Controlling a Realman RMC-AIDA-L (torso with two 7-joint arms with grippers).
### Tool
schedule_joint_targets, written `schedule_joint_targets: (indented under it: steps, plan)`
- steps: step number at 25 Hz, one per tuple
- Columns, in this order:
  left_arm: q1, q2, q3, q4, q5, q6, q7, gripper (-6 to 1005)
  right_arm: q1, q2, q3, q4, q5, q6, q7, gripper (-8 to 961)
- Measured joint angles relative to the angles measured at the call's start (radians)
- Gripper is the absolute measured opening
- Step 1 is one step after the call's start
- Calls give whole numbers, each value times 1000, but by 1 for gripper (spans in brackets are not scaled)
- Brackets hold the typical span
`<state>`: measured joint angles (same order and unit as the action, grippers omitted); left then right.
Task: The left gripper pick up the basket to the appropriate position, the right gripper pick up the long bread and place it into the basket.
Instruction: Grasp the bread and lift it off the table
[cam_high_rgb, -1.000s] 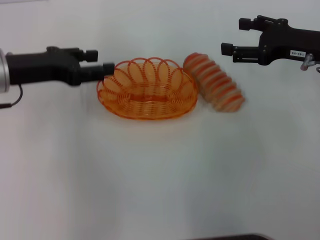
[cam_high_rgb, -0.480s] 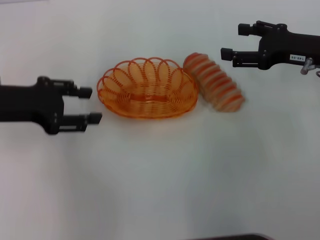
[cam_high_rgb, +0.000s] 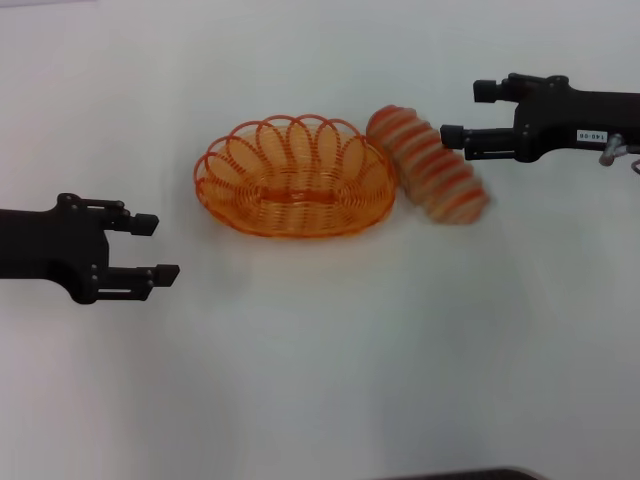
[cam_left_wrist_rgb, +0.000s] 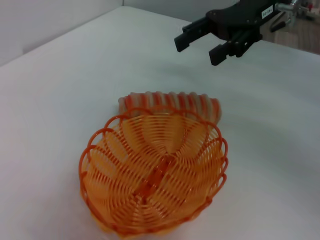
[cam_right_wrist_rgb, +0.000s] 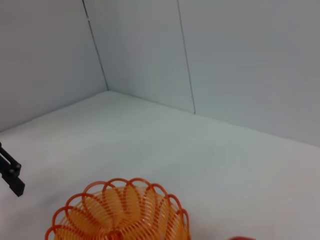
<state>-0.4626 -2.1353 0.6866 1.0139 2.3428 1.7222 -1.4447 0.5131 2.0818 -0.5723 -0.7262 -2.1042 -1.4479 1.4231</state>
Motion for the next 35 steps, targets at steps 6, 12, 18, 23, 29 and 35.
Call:
schedule_joint_targets:
  steps: [6,12,18,23,29,35]
  plan:
    - [-4,-5,5,-2,6,0,2,674,22,-8,0,-44,-77,1,203,927]
    - [-4,-7,2,-5,0,-5,5,673,47,-23,-1,-118,-103,-56,439,928]
    - [-1,-8,-2,-1,6,-6,5,673,105,-71,-19,-129,-172,-111,688,928]
    - [0,-8,-2,0,6,-6,6,672,166,-72,-20,-153,-293,-159,835,929]
    - [2,-8,-2,-2,4,-7,8,672,222,-78,-20,-171,-429,-168,954,929]
    - [2,-11,0,-5,-1,-17,9,671,277,-74,-26,-174,-547,-193,1012,930]
